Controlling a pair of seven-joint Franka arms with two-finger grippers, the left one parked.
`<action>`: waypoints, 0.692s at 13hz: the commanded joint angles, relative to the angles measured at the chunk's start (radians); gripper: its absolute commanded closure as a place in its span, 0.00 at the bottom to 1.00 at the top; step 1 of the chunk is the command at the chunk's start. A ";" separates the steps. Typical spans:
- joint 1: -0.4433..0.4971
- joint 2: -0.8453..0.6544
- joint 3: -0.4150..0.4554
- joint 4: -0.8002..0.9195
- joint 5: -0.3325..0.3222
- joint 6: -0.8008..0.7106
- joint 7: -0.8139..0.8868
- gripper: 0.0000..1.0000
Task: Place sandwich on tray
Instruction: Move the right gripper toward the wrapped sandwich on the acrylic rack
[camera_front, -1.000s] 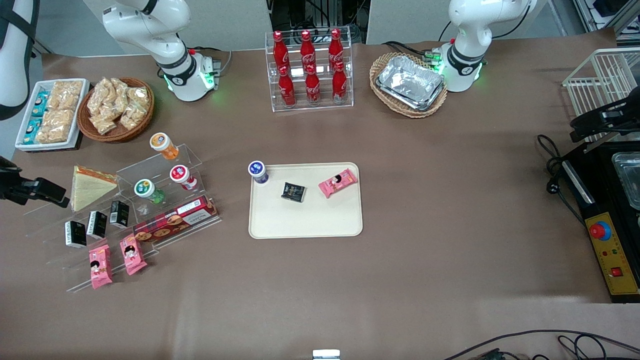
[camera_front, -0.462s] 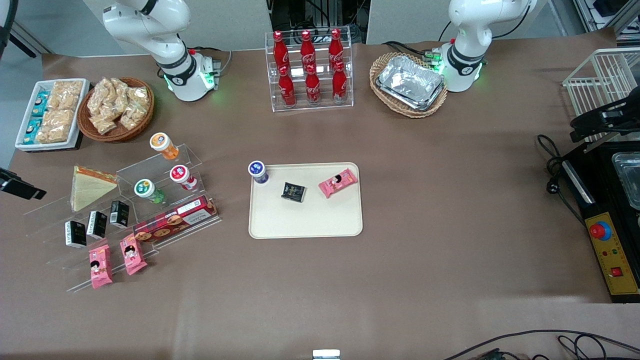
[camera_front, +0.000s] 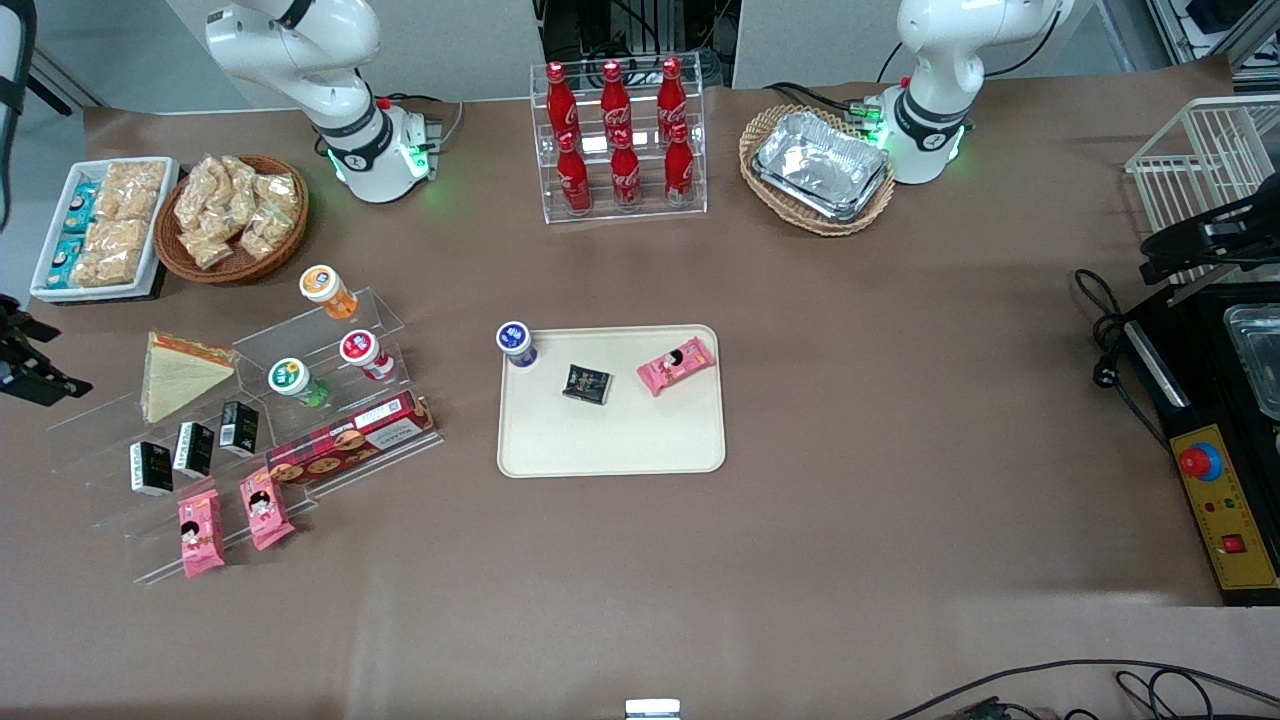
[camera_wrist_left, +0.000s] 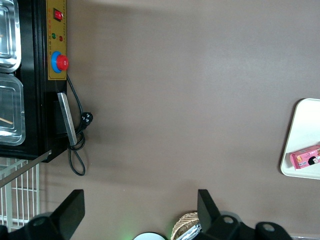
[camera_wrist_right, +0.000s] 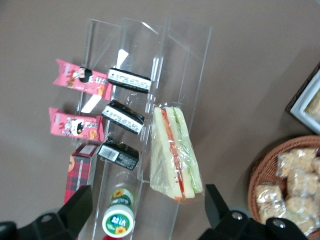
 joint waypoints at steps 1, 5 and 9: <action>0.004 -0.073 0.004 -0.167 -0.028 0.127 0.154 0.00; -0.025 -0.142 0.003 -0.322 -0.027 0.263 0.209 0.00; -0.048 -0.165 0.003 -0.409 -0.028 0.310 0.228 0.00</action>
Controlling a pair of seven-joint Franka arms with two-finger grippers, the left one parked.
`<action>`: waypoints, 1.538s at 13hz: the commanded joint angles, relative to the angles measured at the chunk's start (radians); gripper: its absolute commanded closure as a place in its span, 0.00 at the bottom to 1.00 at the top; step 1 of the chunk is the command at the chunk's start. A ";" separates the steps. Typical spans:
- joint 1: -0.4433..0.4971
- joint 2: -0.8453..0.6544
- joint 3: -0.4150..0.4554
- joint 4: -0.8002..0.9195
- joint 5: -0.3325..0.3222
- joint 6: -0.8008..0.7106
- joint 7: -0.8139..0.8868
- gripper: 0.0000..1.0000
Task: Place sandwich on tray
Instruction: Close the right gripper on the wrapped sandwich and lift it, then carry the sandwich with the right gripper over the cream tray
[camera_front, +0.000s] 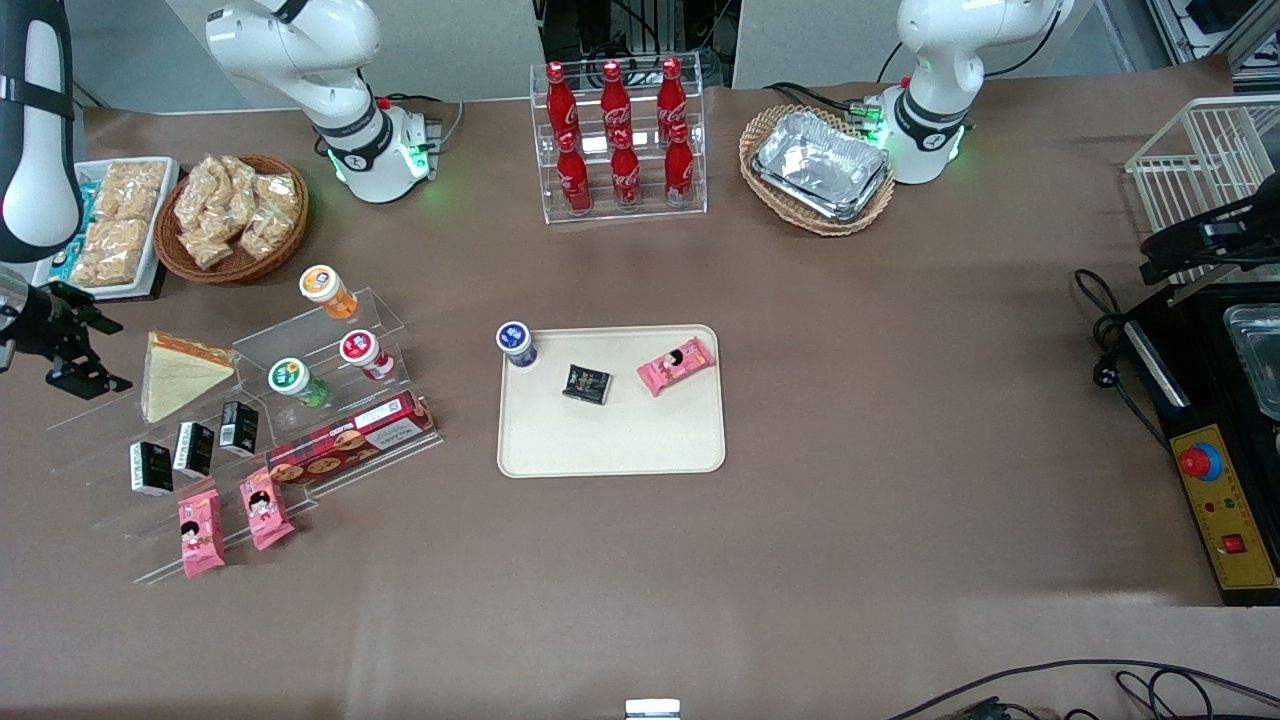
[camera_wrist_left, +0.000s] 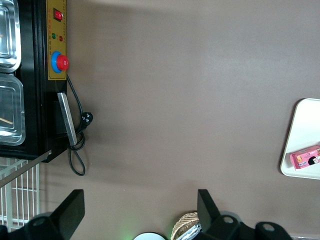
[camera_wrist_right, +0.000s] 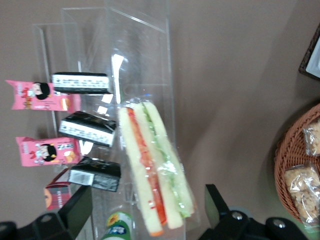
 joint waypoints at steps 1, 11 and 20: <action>-0.008 -0.073 0.008 -0.121 -0.025 0.080 0.043 0.00; 0.001 -0.042 0.011 -0.238 -0.025 0.302 0.063 0.10; 0.004 -0.042 0.021 -0.194 -0.025 0.276 0.036 0.98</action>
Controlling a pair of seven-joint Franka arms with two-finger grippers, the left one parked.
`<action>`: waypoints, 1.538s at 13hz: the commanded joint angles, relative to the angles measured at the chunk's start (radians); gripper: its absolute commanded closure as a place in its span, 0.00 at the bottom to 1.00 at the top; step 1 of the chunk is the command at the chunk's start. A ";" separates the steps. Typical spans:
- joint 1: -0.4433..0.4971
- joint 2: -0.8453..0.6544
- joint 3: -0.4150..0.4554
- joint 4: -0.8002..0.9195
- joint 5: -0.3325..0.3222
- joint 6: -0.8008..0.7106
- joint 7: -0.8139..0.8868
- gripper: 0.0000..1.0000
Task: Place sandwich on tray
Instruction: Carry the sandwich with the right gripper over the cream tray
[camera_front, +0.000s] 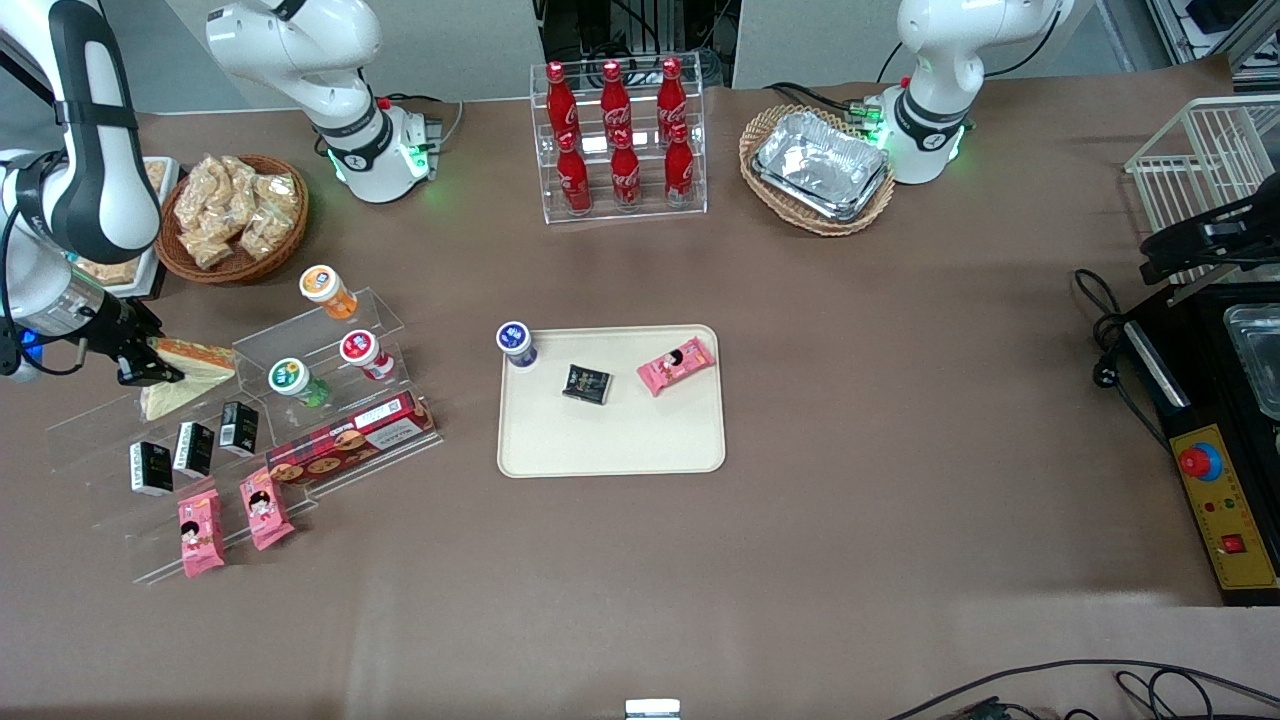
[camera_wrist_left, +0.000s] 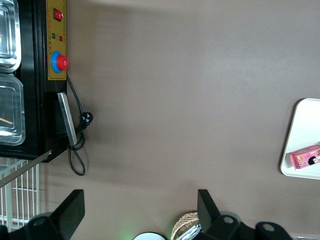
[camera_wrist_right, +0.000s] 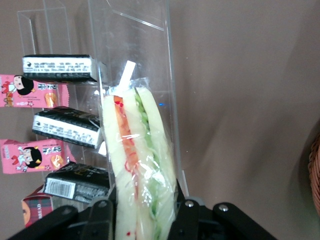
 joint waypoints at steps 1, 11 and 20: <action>0.005 -0.011 0.004 0.089 -0.023 -0.063 -0.008 0.98; 0.441 0.093 0.012 0.511 0.037 -0.432 0.502 1.00; 0.768 0.499 0.013 0.749 0.158 -0.266 1.106 1.00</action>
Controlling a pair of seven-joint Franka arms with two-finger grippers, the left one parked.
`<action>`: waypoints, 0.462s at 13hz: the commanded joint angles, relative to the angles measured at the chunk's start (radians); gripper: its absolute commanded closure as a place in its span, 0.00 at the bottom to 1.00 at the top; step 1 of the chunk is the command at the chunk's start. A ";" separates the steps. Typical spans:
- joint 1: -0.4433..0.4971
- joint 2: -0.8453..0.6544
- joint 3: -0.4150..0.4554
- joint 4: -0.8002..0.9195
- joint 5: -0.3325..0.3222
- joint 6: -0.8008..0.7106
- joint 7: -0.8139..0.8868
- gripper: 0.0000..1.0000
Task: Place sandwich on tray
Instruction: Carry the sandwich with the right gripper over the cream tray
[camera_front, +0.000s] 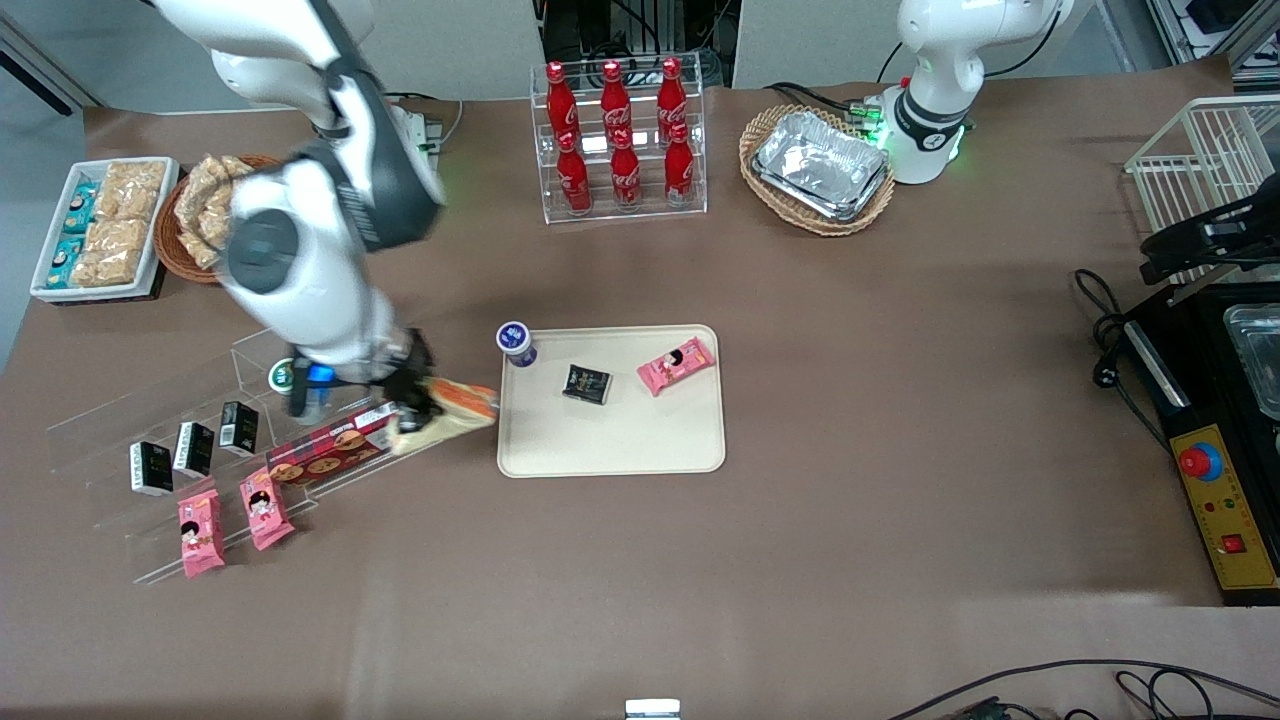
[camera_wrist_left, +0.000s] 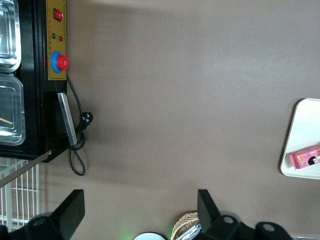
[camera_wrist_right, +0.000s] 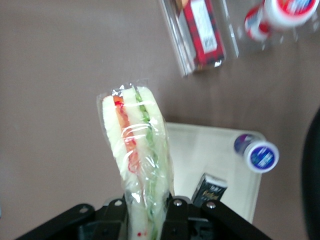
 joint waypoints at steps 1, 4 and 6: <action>0.081 0.204 -0.015 0.145 0.028 0.084 0.233 1.00; 0.150 0.311 -0.012 0.147 0.037 0.233 0.417 1.00; 0.158 0.376 0.008 0.176 0.091 0.251 0.442 1.00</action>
